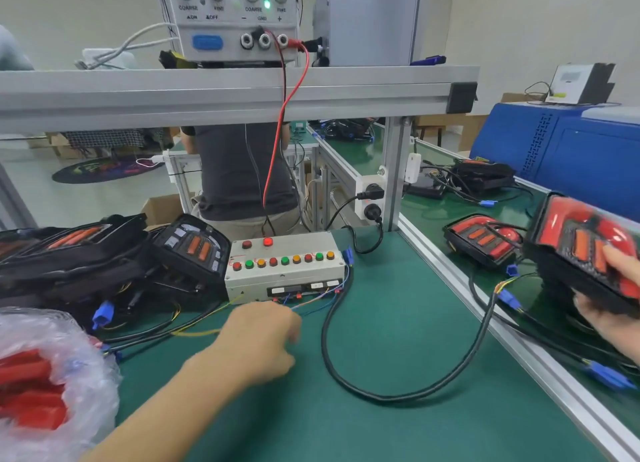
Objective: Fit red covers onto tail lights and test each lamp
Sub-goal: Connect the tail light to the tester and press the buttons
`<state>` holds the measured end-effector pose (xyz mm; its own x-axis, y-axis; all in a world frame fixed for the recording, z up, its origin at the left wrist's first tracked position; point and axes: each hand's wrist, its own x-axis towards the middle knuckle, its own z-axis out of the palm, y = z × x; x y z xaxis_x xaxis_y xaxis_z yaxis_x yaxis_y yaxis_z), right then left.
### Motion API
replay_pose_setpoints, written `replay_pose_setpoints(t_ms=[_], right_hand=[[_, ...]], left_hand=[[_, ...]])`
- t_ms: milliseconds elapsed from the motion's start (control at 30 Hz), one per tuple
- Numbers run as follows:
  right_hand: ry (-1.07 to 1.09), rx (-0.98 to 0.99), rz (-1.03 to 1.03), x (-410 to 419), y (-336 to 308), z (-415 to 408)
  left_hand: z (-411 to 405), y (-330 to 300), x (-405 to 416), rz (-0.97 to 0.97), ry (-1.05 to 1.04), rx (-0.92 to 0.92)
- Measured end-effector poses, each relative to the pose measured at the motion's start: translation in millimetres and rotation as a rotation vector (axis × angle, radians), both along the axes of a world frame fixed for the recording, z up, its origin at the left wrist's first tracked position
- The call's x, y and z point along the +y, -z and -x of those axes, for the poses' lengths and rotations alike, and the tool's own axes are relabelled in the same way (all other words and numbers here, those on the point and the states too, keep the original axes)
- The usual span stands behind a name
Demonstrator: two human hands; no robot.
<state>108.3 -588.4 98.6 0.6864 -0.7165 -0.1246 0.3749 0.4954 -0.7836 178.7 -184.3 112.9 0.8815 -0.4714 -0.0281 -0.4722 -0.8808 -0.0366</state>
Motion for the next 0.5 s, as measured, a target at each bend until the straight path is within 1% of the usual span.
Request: replay_pose_setpoints(t_ms=[33,67,133,167,233,333,367,433,500], right_hand=[[-0.026,-0.018,-0.015,4,0,-1],[-0.066,0.011,0.007,16,-6,1],[-0.184,0.097,0.066,32,-18,6],[-0.239,0.109,0.07,43,-21,7],[-0.33,0.136,0.035,61,-22,5],[-0.441,0.15,-0.047,78,-21,5],[-0.466,0.167,-0.075,86,-20,7],[-0.545,0.2,-0.105,96,-15,9],[-0.655,0.221,-0.134,108,-10,12]], left_hand=[[0,2,-10,0.048,-0.022,0.007],[0,6,-21,0.066,-0.072,0.024],[-3,14,-42,0.061,-0.167,0.087],[-4,16,-51,0.058,-0.207,0.124],[-5,17,-59,0.064,-0.248,0.183],[-5,14,-62,0.074,-0.24,0.239],[-5,14,-61,0.104,-0.247,0.265],[-4,11,-60,0.245,-0.259,0.306],[-2,9,-62,0.495,-0.262,0.34]])
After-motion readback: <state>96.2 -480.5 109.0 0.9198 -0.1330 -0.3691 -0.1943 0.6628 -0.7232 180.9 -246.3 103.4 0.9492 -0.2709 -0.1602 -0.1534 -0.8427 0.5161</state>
